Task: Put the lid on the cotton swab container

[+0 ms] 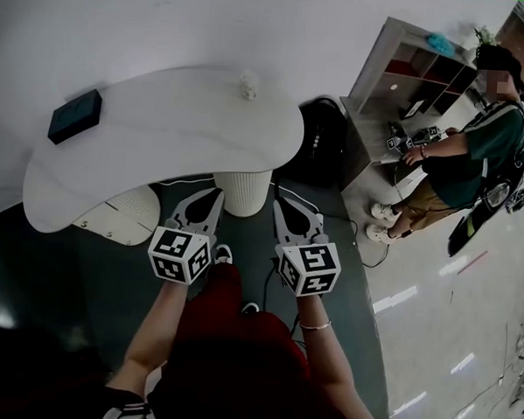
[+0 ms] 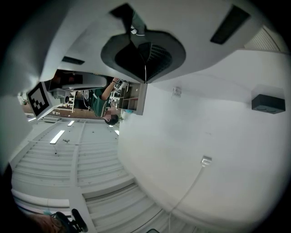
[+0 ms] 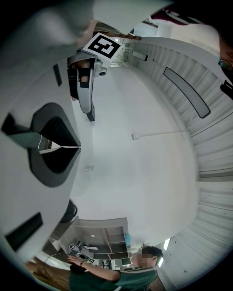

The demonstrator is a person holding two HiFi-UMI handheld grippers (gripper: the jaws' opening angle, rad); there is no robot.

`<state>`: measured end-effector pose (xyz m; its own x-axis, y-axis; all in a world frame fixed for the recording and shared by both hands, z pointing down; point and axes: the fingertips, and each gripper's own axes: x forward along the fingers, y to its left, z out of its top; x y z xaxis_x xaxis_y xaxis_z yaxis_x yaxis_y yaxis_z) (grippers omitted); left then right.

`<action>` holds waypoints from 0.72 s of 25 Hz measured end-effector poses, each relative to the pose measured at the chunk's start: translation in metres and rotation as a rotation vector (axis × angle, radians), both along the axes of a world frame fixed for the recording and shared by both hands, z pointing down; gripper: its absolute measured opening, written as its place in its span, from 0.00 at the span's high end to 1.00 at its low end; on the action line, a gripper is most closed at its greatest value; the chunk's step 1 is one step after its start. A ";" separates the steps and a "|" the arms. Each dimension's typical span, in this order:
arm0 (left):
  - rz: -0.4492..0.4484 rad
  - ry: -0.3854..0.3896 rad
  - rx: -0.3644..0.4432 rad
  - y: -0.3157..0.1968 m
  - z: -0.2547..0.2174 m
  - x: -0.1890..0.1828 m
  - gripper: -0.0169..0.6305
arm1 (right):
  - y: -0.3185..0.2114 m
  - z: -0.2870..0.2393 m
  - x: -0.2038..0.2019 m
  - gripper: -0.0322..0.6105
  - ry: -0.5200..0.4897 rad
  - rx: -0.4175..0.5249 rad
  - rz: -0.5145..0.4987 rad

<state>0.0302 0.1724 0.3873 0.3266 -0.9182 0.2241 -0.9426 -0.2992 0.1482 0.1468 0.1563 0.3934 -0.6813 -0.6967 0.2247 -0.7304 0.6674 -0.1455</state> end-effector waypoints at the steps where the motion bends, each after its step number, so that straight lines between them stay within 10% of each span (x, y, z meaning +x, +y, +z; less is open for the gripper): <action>1: 0.004 0.003 -0.002 -0.006 0.001 -0.001 0.93 | -0.006 0.001 -0.002 0.92 0.002 -0.002 0.000; 18: 0.034 0.032 -0.067 -0.145 0.028 -0.062 0.93 | -0.149 0.018 -0.072 0.92 0.033 -0.032 -0.006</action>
